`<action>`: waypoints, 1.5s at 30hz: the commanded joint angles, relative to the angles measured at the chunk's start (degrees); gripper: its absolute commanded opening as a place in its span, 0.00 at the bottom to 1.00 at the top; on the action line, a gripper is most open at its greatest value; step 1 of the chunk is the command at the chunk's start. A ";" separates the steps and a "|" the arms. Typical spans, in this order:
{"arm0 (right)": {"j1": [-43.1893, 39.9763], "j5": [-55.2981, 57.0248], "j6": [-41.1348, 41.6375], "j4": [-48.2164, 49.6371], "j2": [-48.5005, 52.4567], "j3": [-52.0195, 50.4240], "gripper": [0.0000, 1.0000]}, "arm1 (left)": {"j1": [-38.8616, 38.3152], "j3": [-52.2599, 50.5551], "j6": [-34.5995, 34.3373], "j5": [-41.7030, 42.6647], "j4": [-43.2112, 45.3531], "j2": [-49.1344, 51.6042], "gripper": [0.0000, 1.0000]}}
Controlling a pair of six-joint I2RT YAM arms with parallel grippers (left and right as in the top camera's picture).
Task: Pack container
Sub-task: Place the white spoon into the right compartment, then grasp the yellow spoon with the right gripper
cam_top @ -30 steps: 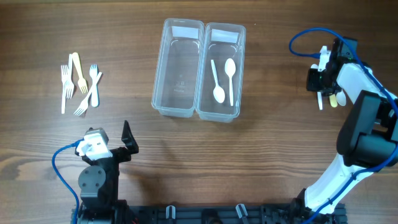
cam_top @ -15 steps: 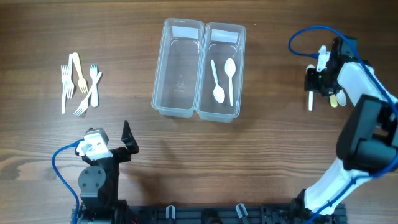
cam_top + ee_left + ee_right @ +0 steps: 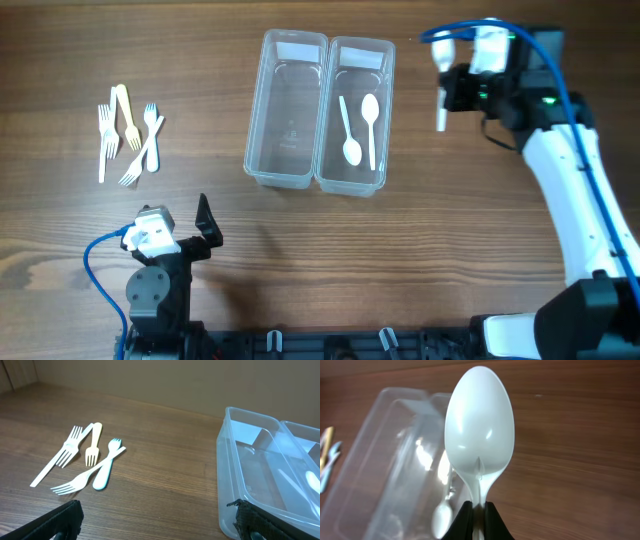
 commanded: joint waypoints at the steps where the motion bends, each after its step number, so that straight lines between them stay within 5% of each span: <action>1: 5.90 -1.99 4.72 3.26 3.52 -0.72 0.04 | 0.26 -0.37 1.14 0.50 0.17 -0.42 1.00; 9: 15.30 1.53 10.45 10.16 9.44 -0.72 0.06 | 0.26 -0.37 1.14 0.52 0.17 -0.42 1.00; 10: 15.93 2.25 10.38 10.29 10.25 -0.72 0.34 | 0.26 -0.37 1.11 0.50 0.17 -0.42 1.00; 11: 16.13 2.58 10.36 10.29 10.73 -0.72 0.40 | 0.26 -0.37 1.14 0.50 0.17 -0.42 1.00; 20: 13.05 4.20 4.92 8.79 7.23 -0.59 0.46 | 0.26 -0.37 1.14 0.50 0.17 -0.42 1.00; 25: 6.97 27.39 -4.46 -1.97 1.84 -0.59 0.48 | 0.26 -0.37 1.14 0.50 0.17 -0.42 1.00; 26: 5.66 32.72 -5.01 -3.85 1.53 -0.59 0.61 | 0.26 -0.37 1.14 0.50 0.17 -0.42 1.00; 27: 3.52 38.25 -5.01 -6.05 1.53 -0.59 0.63 | 0.26 -0.37 1.11 0.52 0.17 -0.42 1.00; 37: -19.37 20.24 -12.63 -6.75 6.69 -0.61 0.59 | 0.26 -0.37 1.14 0.50 0.17 -0.42 1.00; 45: -21.84 16.28 -23.26 -2.38 11.91 -0.61 0.55 | 0.26 -0.37 1.11 0.52 0.17 -0.42 1.00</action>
